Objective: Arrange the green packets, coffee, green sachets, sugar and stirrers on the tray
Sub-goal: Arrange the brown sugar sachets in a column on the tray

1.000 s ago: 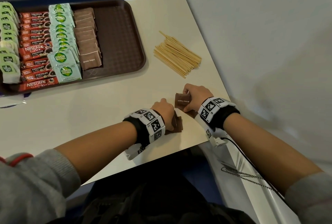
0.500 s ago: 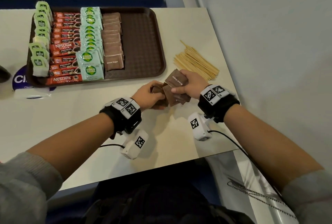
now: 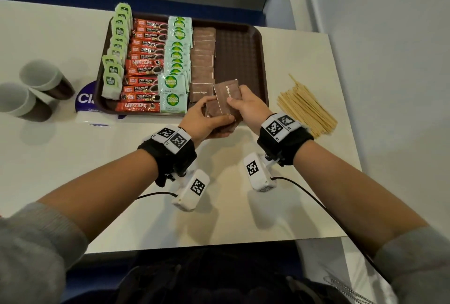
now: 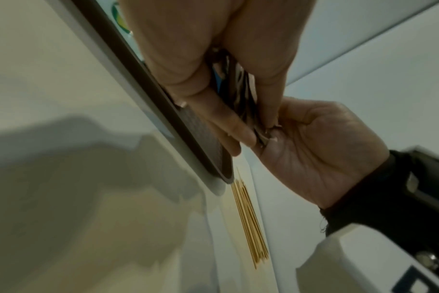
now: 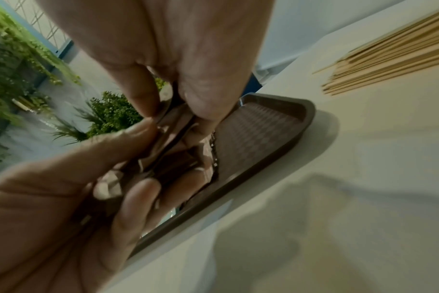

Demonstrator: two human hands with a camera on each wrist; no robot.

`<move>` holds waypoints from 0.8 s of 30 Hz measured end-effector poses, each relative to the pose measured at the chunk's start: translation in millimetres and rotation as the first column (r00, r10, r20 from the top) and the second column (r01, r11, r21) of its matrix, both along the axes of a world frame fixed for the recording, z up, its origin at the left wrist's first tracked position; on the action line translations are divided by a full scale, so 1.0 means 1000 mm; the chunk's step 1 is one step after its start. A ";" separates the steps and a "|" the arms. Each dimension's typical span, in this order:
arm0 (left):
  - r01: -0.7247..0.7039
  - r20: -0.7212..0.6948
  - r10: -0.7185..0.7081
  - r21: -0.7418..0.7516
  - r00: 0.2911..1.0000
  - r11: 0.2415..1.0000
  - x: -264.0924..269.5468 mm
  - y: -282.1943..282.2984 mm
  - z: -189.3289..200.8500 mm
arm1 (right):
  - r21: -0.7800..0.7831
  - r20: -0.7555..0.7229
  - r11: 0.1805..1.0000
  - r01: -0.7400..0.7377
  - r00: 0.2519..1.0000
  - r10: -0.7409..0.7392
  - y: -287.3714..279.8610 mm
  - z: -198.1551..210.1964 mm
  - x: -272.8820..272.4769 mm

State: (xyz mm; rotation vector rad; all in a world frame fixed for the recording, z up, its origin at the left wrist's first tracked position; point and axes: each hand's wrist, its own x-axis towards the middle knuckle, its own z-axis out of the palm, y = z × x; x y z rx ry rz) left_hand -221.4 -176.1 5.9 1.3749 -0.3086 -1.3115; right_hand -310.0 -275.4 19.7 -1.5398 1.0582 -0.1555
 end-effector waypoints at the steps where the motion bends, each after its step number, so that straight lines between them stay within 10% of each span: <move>1: -0.023 -0.010 0.023 -0.003 1.000 1.000 0.005 0.001 0.001 | -0.006 0.004 1.000 0.002 1.000 -0.002 0.003 0.001 0.007; 7: -0.074 -0.047 0.074 -0.012 0.996 0.997 0.038 0.008 0.006 | -0.213 -0.030 0.975 -0.057 0.998 0.052 0.005 0.013 0.039; 24: -0.105 0.090 0.106 -0.014 0.990 0.994 0.098 0.006 0.000 | -0.117 0.056 0.990 0.078 0.996 -0.072 0.005 0.003 0.083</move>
